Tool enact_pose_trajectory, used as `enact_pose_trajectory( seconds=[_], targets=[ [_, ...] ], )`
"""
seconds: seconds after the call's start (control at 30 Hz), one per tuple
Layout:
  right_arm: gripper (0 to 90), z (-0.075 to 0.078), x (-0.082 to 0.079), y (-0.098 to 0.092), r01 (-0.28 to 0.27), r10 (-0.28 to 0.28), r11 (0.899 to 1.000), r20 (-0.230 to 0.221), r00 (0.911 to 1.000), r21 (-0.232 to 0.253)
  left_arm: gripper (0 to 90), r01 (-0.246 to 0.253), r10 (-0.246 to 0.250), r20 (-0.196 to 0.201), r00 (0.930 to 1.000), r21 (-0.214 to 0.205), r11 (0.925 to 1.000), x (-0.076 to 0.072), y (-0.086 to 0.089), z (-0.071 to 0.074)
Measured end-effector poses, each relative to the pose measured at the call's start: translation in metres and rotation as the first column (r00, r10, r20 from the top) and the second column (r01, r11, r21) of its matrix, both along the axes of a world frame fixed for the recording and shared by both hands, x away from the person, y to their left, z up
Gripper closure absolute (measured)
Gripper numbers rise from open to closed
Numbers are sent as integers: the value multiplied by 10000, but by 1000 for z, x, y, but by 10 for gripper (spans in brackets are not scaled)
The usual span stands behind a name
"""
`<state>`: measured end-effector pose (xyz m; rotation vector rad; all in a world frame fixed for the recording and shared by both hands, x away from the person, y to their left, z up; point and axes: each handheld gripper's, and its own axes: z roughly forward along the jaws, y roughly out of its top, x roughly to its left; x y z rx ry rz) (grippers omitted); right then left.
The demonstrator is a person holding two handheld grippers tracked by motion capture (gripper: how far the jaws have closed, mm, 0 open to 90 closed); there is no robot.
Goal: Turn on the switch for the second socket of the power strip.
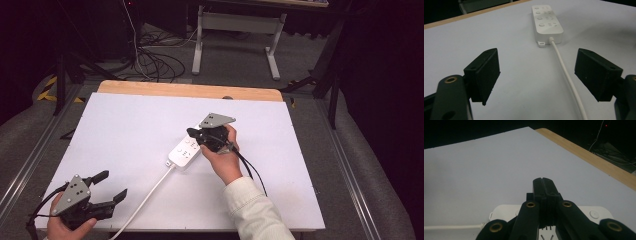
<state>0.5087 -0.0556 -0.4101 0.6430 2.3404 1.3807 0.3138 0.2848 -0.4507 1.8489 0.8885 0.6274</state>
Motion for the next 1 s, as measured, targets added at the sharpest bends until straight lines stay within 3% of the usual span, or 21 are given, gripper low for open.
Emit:
enact_pose_trajectory(
  seconds=[0.07,0.23,0.43,0.73,0.87,1.0],
  targets=[
    [900,1,-1,-1,-10,10,10000,69,10000,-1,208,2,-2,-5,10000,0,10000,0,0,0],
    [507,7,-6,-4,-7,8,10000,183,9998,-53,207,7,-7,-12,10000,-57,10000,0,0,0],
    [323,18,-17,-18,60,-65,9997,183,9998,251,207,4,-4,-12,10000,-46,10000,0,0,0],
    [246,31,-36,-41,89,-100,9995,355,9993,319,207,-12,12,-31,10000,-124,9999,1,0,0],
    [218,33,-43,-56,-24,18,9996,207,9998,278,207,0,0,8,10000,-86,10000,2,1,1],
    [206,33,-50,-71,68,-64,9973,-63,10000,729,207,17,-17,-20,10000,-151,9999,1,1,1]
  ],
)
